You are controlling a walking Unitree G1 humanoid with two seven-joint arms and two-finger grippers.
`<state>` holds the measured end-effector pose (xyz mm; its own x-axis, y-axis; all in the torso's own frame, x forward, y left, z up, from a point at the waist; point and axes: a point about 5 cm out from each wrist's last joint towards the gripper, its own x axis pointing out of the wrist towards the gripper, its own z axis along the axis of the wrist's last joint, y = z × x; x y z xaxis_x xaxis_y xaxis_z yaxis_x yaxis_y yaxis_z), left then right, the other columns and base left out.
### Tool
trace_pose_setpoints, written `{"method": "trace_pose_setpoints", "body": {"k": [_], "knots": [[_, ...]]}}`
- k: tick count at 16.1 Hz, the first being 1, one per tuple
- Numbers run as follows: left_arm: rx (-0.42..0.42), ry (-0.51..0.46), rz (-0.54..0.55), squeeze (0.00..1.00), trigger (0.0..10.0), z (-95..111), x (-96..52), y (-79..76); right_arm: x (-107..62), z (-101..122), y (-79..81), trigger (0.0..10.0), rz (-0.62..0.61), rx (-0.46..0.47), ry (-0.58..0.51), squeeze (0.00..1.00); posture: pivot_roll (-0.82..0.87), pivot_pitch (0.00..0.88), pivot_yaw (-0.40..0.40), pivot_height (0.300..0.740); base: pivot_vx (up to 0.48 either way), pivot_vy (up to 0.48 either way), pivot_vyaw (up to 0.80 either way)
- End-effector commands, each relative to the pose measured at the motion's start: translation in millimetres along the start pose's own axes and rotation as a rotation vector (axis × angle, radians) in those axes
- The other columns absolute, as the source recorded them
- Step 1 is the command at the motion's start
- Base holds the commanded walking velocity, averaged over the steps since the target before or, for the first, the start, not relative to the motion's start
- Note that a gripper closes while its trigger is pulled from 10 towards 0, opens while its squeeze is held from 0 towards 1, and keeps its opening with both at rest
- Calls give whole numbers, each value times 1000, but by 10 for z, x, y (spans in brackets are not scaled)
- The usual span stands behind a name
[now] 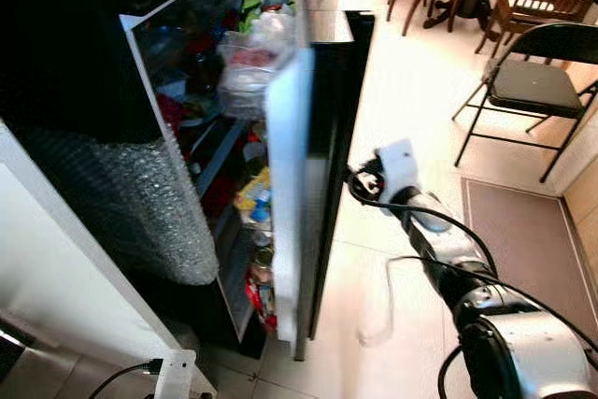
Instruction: Restocking fridge
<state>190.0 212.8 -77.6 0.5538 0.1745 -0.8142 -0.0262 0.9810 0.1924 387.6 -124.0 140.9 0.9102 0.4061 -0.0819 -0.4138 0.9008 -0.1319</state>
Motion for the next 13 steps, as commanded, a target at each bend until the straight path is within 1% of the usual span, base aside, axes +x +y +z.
{"method": "trace_pose_setpoints", "body": {"k": [1,6,8,9,13], "knots": [[15,22,5,0,10000,-52,-5,14,52,137,35,10000,25,-20,-39,0,-20,0,-27,740,0,0,0],[13,23,8,0,10000,-51,-5,20,160,243,338,10000,149,-20,-69,0,-14,0,-29,740,0,0,0],[12,22,10,0,10000,-50,-4,21,186,270,410,10000,170,-21,-74,0,-11,0,-29,740,0,0,0],[12,21,11,0,10000,-47,-4,20,212,312,459,10000,171,-11,-87,0,-9,0,-29,740,0,0,0],[8,20,12,0,10000,-40,-3,10,286,458,629,10000,227,-26,-117,0,-1,0,-33,740,0,0,0]]}}
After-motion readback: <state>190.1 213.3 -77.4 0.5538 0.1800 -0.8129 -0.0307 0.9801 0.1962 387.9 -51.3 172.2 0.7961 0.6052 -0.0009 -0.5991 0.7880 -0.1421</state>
